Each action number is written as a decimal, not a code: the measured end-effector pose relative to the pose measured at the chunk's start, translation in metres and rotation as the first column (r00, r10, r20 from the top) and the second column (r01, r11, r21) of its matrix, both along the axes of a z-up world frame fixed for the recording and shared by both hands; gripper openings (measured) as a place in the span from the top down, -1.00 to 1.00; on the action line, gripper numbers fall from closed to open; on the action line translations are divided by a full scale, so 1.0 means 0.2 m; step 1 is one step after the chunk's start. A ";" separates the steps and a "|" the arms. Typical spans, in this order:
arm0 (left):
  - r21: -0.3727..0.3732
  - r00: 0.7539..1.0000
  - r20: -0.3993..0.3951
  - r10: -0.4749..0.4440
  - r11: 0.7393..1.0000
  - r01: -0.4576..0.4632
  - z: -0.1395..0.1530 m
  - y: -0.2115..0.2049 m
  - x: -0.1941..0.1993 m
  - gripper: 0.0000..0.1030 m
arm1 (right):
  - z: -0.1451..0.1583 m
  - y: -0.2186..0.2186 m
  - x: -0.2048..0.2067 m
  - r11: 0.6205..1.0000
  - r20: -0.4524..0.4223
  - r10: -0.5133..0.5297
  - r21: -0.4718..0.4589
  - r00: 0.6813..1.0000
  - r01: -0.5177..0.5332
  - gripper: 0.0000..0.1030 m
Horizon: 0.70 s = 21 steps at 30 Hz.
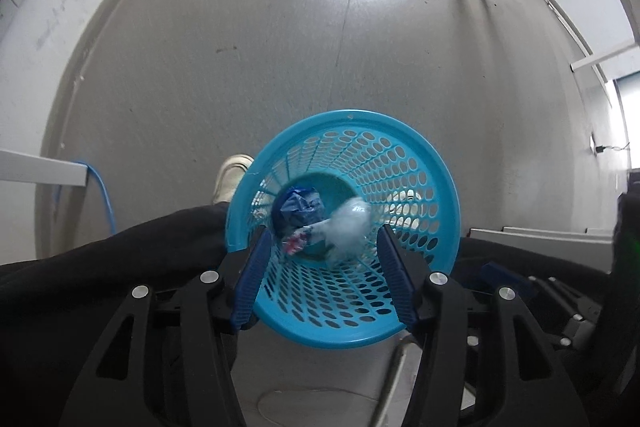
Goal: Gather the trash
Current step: 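Open both grippers to drop the clear plastics into the wastebasket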
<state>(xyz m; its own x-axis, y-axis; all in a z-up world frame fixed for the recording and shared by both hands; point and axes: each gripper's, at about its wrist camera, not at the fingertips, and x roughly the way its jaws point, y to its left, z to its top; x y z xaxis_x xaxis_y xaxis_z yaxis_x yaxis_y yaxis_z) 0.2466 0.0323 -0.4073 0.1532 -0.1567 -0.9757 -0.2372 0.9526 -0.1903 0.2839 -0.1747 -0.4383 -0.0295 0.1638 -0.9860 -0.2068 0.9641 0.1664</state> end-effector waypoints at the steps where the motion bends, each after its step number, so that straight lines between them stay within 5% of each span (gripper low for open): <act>1: 0.016 1.000 0.011 -0.008 1.000 0.008 0.02 0.00 -0.01 -0.07 | 0.02 0.00 0.00 1.000 0.010 -0.001 0.003 1.000 0.001 -0.20; 8: 0.110 0.994 0.105 -0.038 0.994 0.026 0.17 -0.01 -0.09 -0.15 | 0.19 -0.03 -0.07 1.000 0.107 0.008 0.002 0.994 -0.009 -0.28; 21: 0.117 0.968 0.250 -0.007 0.993 -0.023 0.41 0.01 -0.28 -0.31 | 0.49 -0.06 -0.23 0.999 0.290 0.050 -0.023 0.956 -0.045 -0.41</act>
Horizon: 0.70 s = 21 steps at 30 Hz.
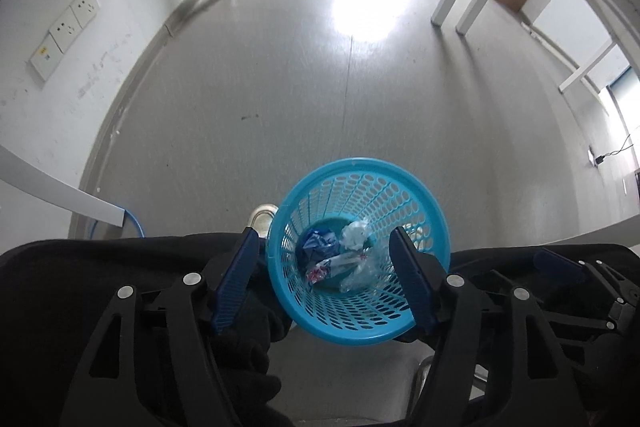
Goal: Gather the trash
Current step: 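Open both grippers to drop the clear plastics into the wastebasket, then raise both grippers and approach the white-pink bag on the table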
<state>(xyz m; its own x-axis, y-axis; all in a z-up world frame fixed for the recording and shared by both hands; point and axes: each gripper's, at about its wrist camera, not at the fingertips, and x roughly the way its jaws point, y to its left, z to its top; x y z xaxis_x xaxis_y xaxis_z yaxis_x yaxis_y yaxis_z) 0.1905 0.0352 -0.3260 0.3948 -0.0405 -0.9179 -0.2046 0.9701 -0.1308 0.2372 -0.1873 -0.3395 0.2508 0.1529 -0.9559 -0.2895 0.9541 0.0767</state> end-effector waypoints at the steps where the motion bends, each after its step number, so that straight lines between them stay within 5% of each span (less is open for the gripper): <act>1: 0.013 1.000 0.023 -0.003 1.000 0.003 0.03 -0.01 -0.02 -0.31 | 0.02 -0.01 -0.01 1.000 0.013 0.000 0.005 1.000 0.000 -0.42; 10: -0.010 0.989 0.145 -0.036 0.999 0.038 0.22 -0.03 -0.25 -0.33 | 0.27 -0.10 -0.25 0.996 0.131 0.039 0.069 0.991 -0.049 -0.51; 21: 0.054 0.981 0.166 -0.105 0.994 0.097 0.44 -0.06 -0.53 -0.49 | 0.52 -0.15 -0.56 0.988 0.216 0.127 0.056 0.968 -0.143 -0.51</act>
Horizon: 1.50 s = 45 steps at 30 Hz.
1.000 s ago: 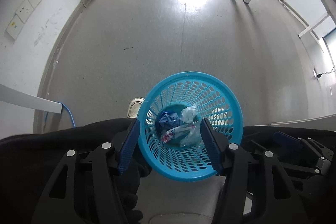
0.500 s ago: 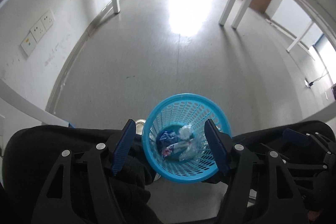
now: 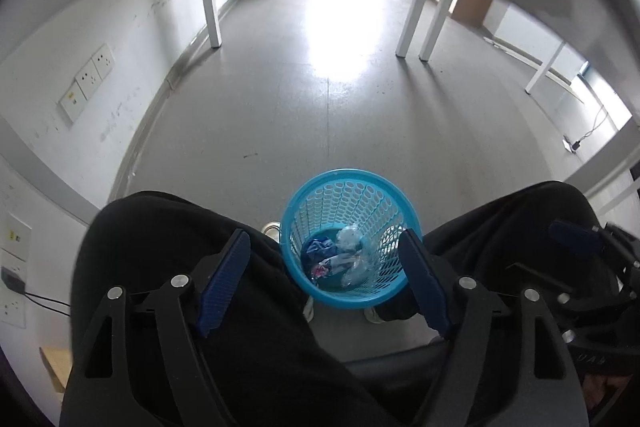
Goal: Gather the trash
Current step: 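Raise both grippers and approach the white-pink bag on the table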
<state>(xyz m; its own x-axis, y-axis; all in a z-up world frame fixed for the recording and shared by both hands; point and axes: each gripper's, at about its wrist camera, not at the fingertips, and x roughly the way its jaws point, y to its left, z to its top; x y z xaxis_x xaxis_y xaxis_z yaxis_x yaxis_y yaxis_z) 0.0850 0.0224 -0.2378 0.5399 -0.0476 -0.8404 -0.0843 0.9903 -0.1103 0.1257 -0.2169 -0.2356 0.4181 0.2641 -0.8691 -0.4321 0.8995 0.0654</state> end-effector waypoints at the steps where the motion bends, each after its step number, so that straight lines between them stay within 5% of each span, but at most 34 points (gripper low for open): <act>1: -0.003 1.000 0.004 0.002 1.000 -0.002 0.02 0.01 -0.02 -0.50 | 0.04 -0.01 -0.01 1.000 0.020 0.006 0.007 1.000 -0.006 -0.51; 7: -0.040 0.996 0.090 0.016 0.999 -0.013 0.22 0.06 -0.19 -0.58 | 0.22 -0.09 -0.15 0.997 0.099 0.017 0.078 0.995 -0.025 -0.65; 12: 0.059 0.983 0.180 -0.022 0.998 0.012 0.45 0.04 -0.41 -0.60 | 0.48 -0.16 -0.30 0.985 0.187 0.023 0.164 0.982 -0.055 -0.67; 17: 0.141 0.942 0.332 -0.052 0.990 0.005 0.75 0.05 -0.52 -0.74 | 0.75 -0.25 -0.45 0.978 0.296 0.024 0.193 0.955 -0.084 -0.72; 23: 0.138 0.894 0.441 -0.077 0.990 0.017 1.02 0.02 -0.36 -0.78 | 1.09 -0.31 -0.35 0.965 0.427 -0.062 0.256 0.902 -0.055 -0.78; 31: 0.118 0.881 0.471 -0.053 0.993 -0.003 1.19 0.03 -0.06 -0.79 | 1.14 -0.18 -0.01 0.974 0.424 -0.070 0.223 0.903 -0.029 -0.78; 37: -0.010 0.911 0.411 -0.032 0.999 0.039 1.17 0.08 0.21 -0.79 | 1.12 -0.17 0.26 0.977 0.385 -0.111 0.211 0.916 0.030 -0.78; 45: -0.027 0.932 0.361 -0.031 0.999 0.044 1.15 0.08 0.55 -0.79 | 1.08 -0.13 0.54 0.971 0.324 -0.132 0.231 0.937 0.057 -0.78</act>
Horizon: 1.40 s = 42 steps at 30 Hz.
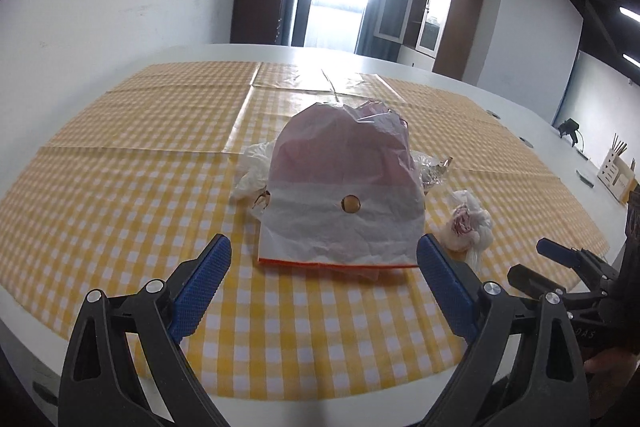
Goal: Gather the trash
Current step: 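Raise both grippers and approach the white-pink bag on the table, then grasp the white-pink paper bag with the left gripper while the right gripper grasps the white plastic bag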
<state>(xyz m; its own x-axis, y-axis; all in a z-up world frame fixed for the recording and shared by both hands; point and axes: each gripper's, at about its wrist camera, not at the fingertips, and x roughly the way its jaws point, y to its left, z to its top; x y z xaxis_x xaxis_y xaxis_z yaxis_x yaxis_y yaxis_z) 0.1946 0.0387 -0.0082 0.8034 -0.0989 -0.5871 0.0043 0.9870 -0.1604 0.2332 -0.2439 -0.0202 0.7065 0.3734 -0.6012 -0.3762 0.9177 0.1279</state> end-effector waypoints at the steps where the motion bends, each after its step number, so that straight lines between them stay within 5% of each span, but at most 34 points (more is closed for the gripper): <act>1: 0.006 1.000 -0.002 0.005 1.000 -0.005 0.01 -0.01 0.04 -0.81 | 0.00 0.01 0.02 1.000 -0.003 0.006 0.000 1.000 -0.006 -0.78; 8: -0.010 1.000 0.011 -0.009 1.000 0.009 0.10 -0.05 0.25 -0.88 | 0.00 0.11 0.16 0.998 -0.028 0.025 -0.052 0.999 -0.027 -0.76; 19: 0.050 0.996 -0.059 -0.062 0.997 0.065 0.08 -0.14 0.50 -0.86 | -0.05 0.19 0.26 0.995 -0.102 0.064 -0.075 0.993 -0.071 -0.28; 24: 0.074 0.992 -0.099 -0.078 0.994 0.085 0.03 -0.15 0.56 -0.49 | -0.05 0.21 0.26 0.993 -0.109 0.075 -0.078 0.991 -0.083 -0.11; 26: 0.051 0.991 -0.094 -0.093 0.994 0.098 0.02 -0.14 0.55 -0.01 | -0.05 0.21 0.25 0.993 -0.107 0.079 -0.082 0.991 -0.088 -0.07; 32: 0.050 0.995 -0.069 -0.071 0.996 0.075 0.03 -0.13 0.50 0.50 | -0.05 0.16 0.22 0.997 -0.106 0.071 -0.035 0.992 -0.075 0.08; 42: 0.029 0.999 0.003 -0.036 0.999 0.036 0.14 -0.08 0.29 0.68 | 0.00 0.05 0.11 0.998 -0.058 0.058 0.033 0.997 -0.056 0.14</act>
